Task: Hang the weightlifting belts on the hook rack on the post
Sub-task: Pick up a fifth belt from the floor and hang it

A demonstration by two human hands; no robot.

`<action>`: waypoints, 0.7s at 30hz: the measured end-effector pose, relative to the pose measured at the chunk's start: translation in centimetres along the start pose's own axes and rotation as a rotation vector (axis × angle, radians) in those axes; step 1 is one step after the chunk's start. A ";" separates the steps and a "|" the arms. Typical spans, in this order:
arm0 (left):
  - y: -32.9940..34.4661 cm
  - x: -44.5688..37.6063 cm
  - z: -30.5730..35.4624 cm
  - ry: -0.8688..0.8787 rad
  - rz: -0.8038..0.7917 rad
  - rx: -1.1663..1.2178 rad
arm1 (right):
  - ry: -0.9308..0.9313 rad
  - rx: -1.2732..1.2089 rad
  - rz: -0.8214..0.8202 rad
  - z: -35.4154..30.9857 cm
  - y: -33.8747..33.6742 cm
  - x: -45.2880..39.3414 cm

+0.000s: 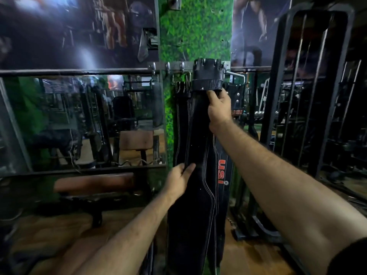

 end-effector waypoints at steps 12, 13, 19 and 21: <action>-3.9 -3.8 12.5 0.284 0.075 0.239 | 0.045 0.035 0.073 4.1 1.4 -1.0; -3.6 -3.7 10.2 0.265 0.079 0.213 | 0.040 0.028 0.088 4.3 1.3 -1.3; -2.9 -1.7 -0.6 0.138 -0.020 0.109 | 0.028 0.042 0.111 5.8 1.2 -1.0; -3.4 -2.0 -2.1 0.119 -0.050 0.086 | 0.013 0.051 0.099 6.4 1.7 -0.6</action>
Point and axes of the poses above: each hand's wrist, its own x-axis away from the middle knuckle, its own y-axis out of the palm, z = x × y, the point moved 10 cm from there along -x, towards the middle knuckle, and after that the axes turned 4 degrees about z, right-handed, at the moved point
